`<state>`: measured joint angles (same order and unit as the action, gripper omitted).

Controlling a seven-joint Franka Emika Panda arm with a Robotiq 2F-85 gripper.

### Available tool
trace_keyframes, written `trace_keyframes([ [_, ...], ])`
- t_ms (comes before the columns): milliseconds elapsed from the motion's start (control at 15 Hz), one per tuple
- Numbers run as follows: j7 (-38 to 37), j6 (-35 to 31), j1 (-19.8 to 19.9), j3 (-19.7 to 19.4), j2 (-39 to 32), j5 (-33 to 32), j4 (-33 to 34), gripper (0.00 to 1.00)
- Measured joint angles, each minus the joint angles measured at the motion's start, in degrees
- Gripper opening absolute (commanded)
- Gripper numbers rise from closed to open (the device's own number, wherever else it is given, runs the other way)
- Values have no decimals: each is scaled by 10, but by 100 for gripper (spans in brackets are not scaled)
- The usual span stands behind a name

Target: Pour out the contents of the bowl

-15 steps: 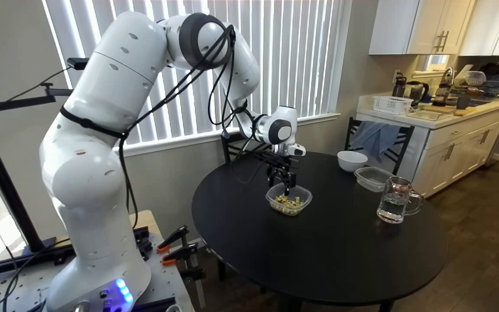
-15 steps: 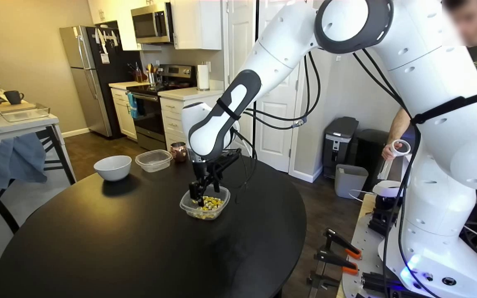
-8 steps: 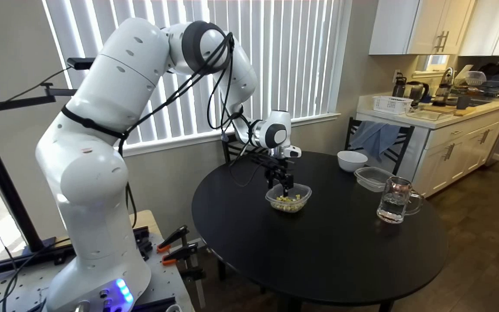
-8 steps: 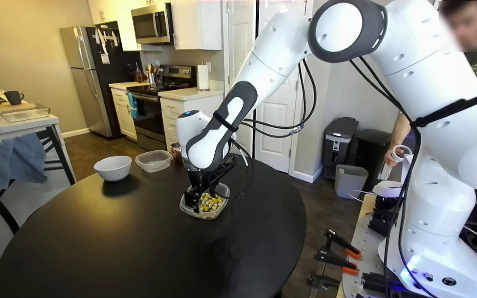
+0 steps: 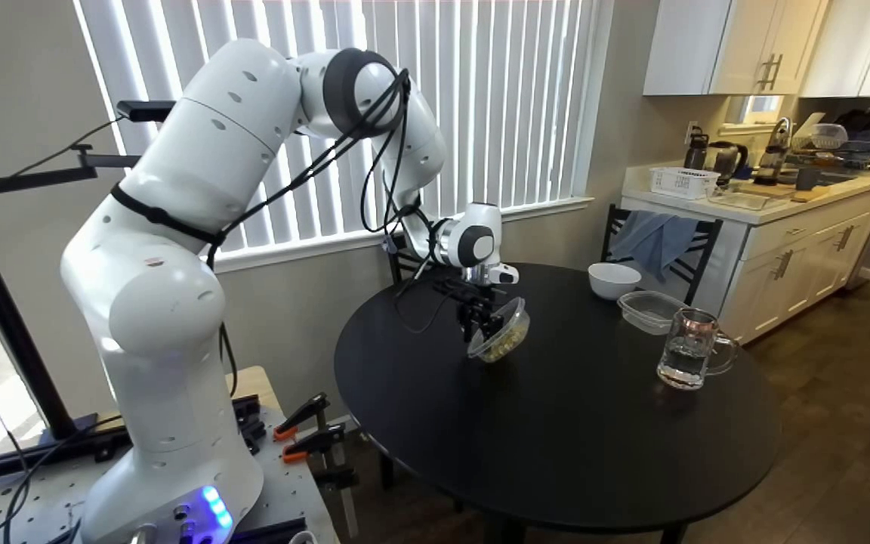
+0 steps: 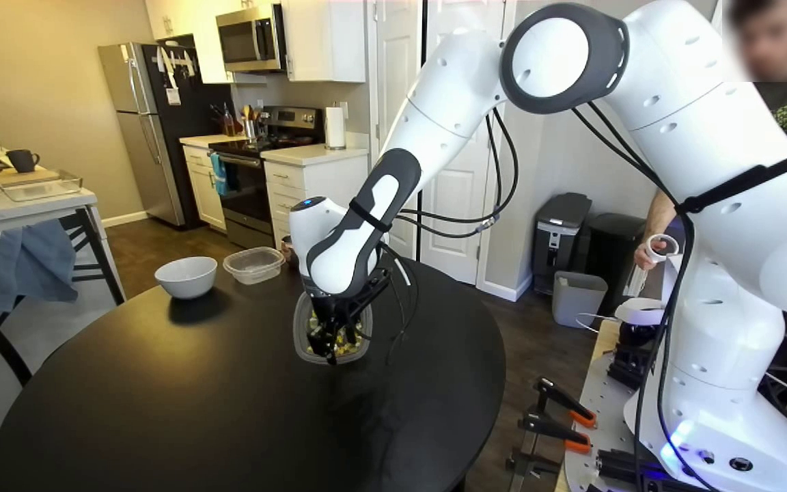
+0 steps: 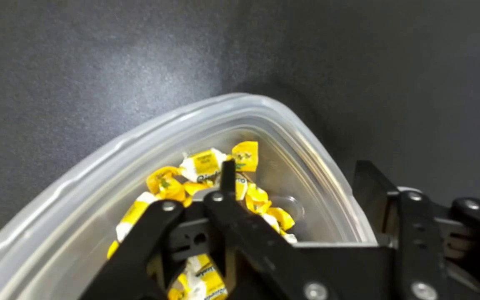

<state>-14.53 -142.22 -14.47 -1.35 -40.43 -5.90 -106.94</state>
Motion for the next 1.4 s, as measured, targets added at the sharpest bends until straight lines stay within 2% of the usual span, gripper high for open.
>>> trace_keyframes([
  [267, 0, 0, 0, 0, 0, 0, 5, 100],
  [333, 0, 0, 0, 0, 0, 0, 8, 75],
  [467, 0, 0, 0, 0, 0, 0, 15, 68],
  [1067, 0, 0, 0, 0, 0, 0, 29, 8],
  [1200, 0, 0, 1, 0, 0, 0, 29, 0],
  [1400, 0, 0, 3, -3, 1, 0, 29, 3],
])
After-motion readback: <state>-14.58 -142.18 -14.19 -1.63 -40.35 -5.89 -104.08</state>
